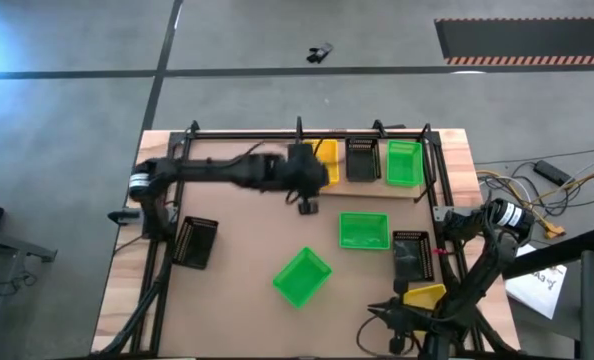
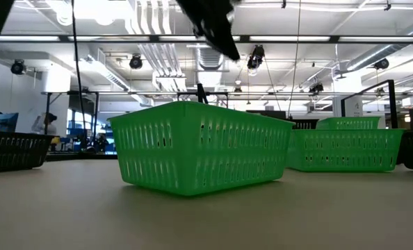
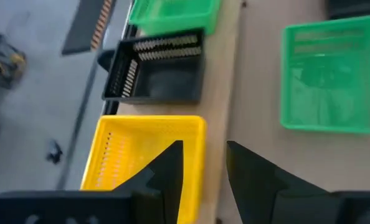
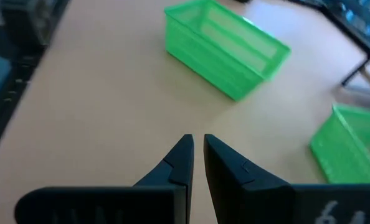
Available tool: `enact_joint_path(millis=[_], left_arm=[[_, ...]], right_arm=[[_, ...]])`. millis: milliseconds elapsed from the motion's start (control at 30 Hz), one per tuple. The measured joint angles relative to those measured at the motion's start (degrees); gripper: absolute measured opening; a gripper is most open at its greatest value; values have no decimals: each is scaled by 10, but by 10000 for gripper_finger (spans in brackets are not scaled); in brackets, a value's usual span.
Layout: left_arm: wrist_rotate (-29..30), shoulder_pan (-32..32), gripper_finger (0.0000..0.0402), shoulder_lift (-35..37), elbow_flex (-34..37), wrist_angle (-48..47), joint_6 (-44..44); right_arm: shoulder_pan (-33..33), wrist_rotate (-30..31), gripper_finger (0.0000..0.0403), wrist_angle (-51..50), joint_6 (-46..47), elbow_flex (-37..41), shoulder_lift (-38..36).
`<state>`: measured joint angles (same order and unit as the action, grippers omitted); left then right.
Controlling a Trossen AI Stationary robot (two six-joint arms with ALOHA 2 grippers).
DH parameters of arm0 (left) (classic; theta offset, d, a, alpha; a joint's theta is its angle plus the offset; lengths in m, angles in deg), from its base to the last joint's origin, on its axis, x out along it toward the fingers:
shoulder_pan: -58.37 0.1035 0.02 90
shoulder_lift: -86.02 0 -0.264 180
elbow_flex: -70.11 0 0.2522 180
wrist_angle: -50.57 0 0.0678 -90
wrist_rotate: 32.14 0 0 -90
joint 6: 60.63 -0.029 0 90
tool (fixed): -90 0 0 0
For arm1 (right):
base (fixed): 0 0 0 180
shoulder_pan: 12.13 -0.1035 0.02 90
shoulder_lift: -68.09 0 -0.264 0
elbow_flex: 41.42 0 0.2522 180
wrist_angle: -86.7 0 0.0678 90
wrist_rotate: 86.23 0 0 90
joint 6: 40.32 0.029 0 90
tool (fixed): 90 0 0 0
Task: Stack baskets on shelf by color
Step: Stack the right black bin on top of the black bin on the shelf
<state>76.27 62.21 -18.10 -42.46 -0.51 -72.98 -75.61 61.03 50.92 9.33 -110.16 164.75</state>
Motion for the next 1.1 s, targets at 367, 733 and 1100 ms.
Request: enact_joint_path(millis=[367,733,1100], left_arm=[[184,-269,105,66,139,-28,225],[244,-429,105,51,343,282,343],[248,-437,105,51,411,403,345]], right_arm=[[20,4,54,-125,219,38,-52],[66,-313,157,-388,229,-5,-205],[65,-382,171,-395,100,4,-194]])
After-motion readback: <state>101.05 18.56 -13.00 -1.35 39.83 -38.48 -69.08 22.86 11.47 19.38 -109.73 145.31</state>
